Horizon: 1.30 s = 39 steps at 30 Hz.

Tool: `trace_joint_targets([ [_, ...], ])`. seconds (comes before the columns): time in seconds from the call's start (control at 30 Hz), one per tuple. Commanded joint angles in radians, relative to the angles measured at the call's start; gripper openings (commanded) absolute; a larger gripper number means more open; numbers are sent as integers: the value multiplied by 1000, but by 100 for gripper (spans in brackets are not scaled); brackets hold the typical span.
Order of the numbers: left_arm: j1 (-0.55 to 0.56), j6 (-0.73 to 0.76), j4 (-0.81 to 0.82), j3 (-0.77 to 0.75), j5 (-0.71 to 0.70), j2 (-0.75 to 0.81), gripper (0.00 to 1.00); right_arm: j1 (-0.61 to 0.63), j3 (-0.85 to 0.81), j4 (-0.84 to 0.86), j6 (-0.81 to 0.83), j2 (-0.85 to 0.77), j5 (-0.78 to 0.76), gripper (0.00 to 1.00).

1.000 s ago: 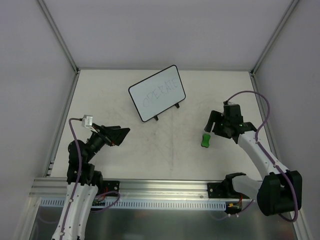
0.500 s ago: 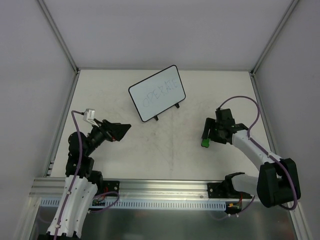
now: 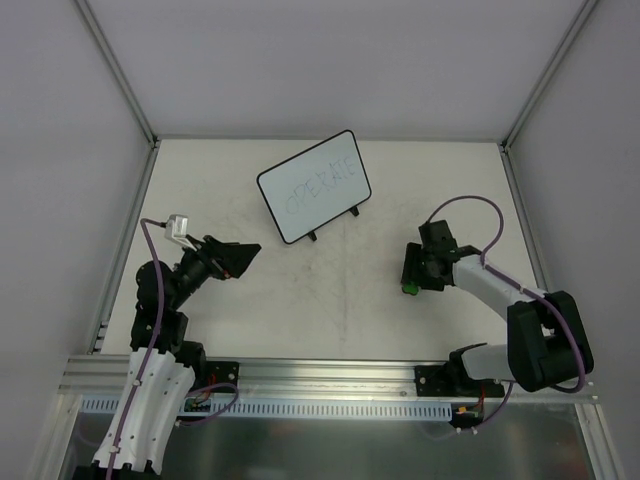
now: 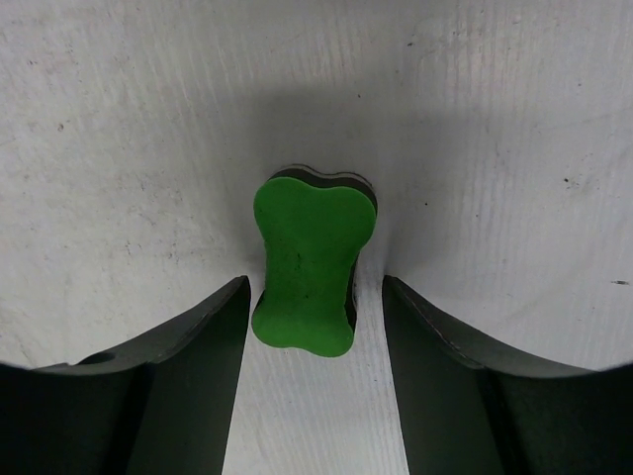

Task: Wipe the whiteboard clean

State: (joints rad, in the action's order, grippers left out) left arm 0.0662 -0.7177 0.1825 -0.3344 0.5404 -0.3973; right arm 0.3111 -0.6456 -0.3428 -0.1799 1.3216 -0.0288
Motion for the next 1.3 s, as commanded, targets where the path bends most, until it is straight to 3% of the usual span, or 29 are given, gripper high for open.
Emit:
trace_joint_targets([
  [0.0, 6, 6, 60, -35, -19, -17, 99, 22, -48, 13, -12, 14, -52, 59],
  [0.43, 6, 18, 78, -31, -22, -35, 99, 51, -100, -13, -10, 33, -112, 58],
  [0.6, 6, 18, 87, -22, -20, -44, 99, 54, -111, -18, -27, 50, -122, 48],
  [0.87, 6, 24, 95, -18, -17, -57, 99, 74, -101, -25, -46, 42, -146, 54],
  [0.97, 6, 26, 100, -18, -16, -63, 99, 75, -106, -28, -46, 51, -151, 49],
  [1.13, 6, 31, 101, -14, -20, -69, 99, 80, -112, -27, -50, 83, -149, 50],
  [1.2, 6, 29, 103, -8, -33, -69, 99, 85, -114, -25, -52, 88, -155, 41],
  [1.27, 6, 23, 112, -5, -37, -78, 99, 86, -115, -25, -50, 97, -154, 40],
])
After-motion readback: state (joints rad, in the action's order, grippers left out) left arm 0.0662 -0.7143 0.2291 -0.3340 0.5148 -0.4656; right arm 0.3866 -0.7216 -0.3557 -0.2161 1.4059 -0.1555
